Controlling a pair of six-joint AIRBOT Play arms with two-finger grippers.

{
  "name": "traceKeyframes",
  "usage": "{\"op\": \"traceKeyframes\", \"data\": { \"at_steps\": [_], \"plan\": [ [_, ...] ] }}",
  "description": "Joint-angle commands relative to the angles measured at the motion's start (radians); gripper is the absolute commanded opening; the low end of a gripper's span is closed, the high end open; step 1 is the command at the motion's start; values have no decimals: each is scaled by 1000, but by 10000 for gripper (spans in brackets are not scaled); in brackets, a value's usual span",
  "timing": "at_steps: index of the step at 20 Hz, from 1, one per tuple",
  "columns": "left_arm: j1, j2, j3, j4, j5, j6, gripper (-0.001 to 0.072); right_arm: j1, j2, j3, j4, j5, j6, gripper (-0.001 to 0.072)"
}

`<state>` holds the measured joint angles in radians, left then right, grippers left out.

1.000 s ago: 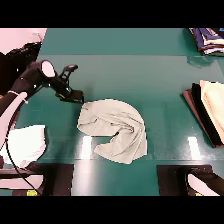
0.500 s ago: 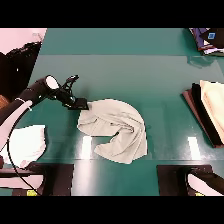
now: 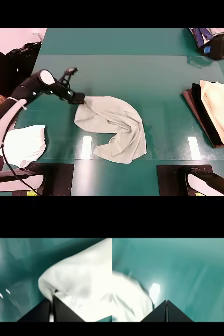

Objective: Fold the shirts.

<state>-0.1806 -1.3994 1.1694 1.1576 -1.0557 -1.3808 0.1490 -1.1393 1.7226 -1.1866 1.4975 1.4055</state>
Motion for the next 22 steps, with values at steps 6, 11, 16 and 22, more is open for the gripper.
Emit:
{"op": "traceKeyframes", "data": {
  "at_steps": [6,11,16,22],
  "plan": [
    [1,71,155,104,-7,1,27,1,-14,-632,87,-73,10,480],
    [1,71,155,103,-8,1,27,67,-112,-996,465,-292,-98,423],
    [1,71,155,103,-12,1,27,240,-238,-974,477,-381,-117,313],
    [1,71,155,104,-43,2,27,289,-326,-888,392,-391,-117,34]
  ]
}}
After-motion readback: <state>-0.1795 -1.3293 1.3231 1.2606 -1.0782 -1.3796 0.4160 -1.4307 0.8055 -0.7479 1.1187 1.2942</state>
